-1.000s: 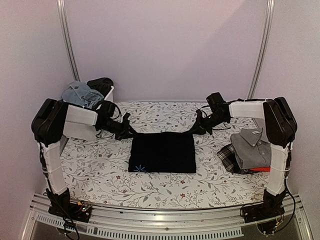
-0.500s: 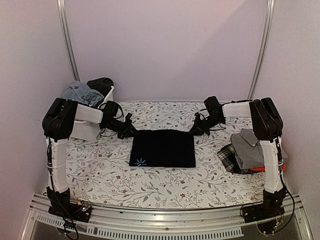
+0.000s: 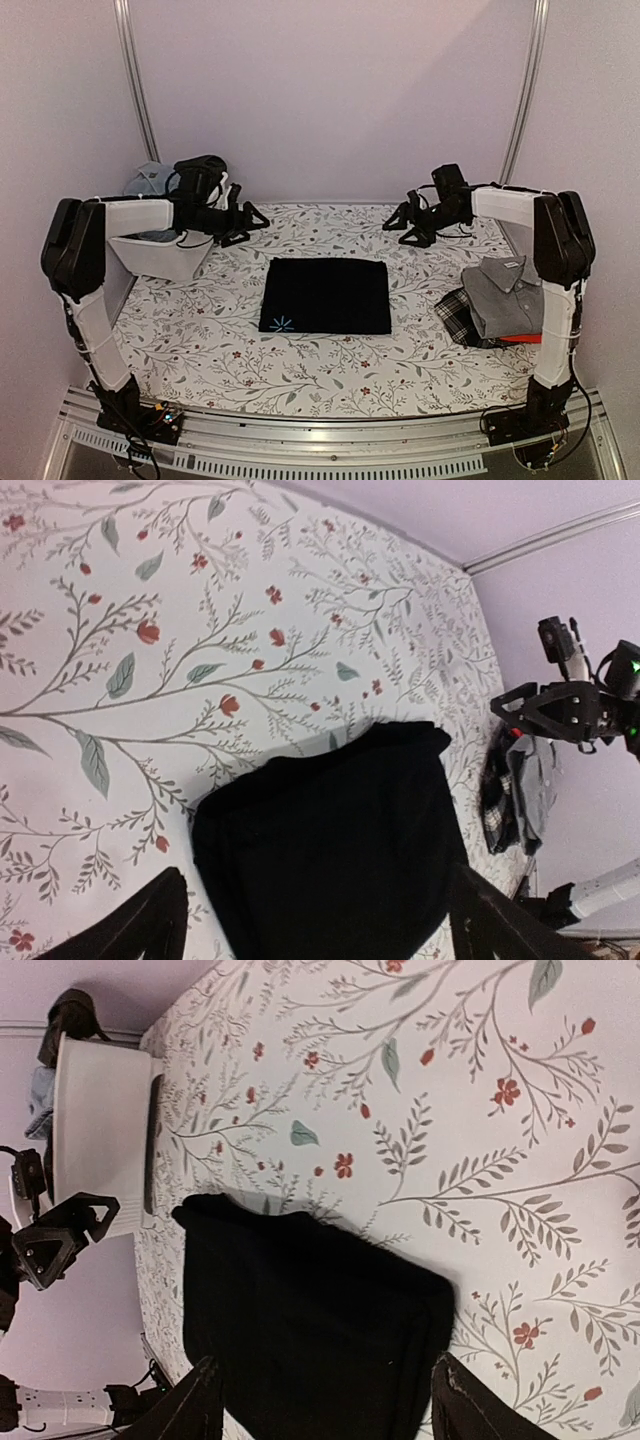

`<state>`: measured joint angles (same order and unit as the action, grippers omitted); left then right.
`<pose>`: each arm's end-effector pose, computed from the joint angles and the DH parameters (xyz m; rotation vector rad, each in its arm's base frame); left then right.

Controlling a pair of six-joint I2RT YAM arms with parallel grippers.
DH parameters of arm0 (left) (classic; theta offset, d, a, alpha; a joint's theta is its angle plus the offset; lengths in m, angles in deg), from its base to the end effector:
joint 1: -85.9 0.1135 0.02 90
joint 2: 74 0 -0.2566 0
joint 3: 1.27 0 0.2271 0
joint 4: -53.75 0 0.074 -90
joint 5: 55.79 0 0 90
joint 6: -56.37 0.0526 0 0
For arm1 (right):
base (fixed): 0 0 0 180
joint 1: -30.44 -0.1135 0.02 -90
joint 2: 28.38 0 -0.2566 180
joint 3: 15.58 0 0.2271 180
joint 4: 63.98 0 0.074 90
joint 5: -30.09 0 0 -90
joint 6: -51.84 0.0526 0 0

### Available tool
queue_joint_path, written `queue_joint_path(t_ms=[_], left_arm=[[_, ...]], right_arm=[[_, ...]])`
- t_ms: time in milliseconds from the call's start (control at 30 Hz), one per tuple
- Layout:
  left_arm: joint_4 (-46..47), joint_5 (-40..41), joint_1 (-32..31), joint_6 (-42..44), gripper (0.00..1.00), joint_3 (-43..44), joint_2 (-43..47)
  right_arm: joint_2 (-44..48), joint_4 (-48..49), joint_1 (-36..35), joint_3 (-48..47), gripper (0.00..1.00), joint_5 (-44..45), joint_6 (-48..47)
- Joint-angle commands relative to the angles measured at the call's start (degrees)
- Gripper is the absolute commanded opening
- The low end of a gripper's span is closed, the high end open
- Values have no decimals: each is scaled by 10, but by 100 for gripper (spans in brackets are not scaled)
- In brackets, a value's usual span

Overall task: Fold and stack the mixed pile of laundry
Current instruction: Smooth out the square-folded T-shirt at the center of the board.

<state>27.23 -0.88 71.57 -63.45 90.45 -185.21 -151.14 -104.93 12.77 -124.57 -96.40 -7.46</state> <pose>0.3880 -0.1303 0.1927 -0.0200 2.4573 -1.0842 0.4160 0.1654 0.1803 0.0244 2.6286 1.1268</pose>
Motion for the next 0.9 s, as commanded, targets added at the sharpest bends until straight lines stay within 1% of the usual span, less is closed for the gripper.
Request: queue_joint_path(t_ms=[0,67,133,233,333,433,533,600,667,767,867], left_arm=[[29,-5,-19,51,92,-29,74],[33,-15,-47,64,94,-37,73],[40,-18,-78,67,95,-33,54],[69,-28,-111,50,96,-11,7],[98,-47,-123,24,98,23,-57],[128,-48,-130,8,100,64,-110],[129,-43,-125,-2,100,104,-163],[139,-43,-116,-15,100,116,-188],[153,-39,-99,-27,100,117,-206],[182,-51,-67,-59,100,104,-221],[210,-66,-43,-73,100,84,-203]], right_arm=[[110,34,-11,59,71,-59,-34],[127,68,-35,95,70,-90,-26],[122,111,-64,107,70,-123,-6],[76,177,-99,93,70,-161,25],[10,235,-112,65,69,-196,62],[-64,252,-112,22,69,-212,84],[-126,252,-104,-24,67,-210,86],[-162,260,-90,-27,67,-196,87],[-178,270,-72,-22,66,-180,96],[-185,278,-51,-12,65,-169,106],[-167,272,-42,-13,66,-178,108]])
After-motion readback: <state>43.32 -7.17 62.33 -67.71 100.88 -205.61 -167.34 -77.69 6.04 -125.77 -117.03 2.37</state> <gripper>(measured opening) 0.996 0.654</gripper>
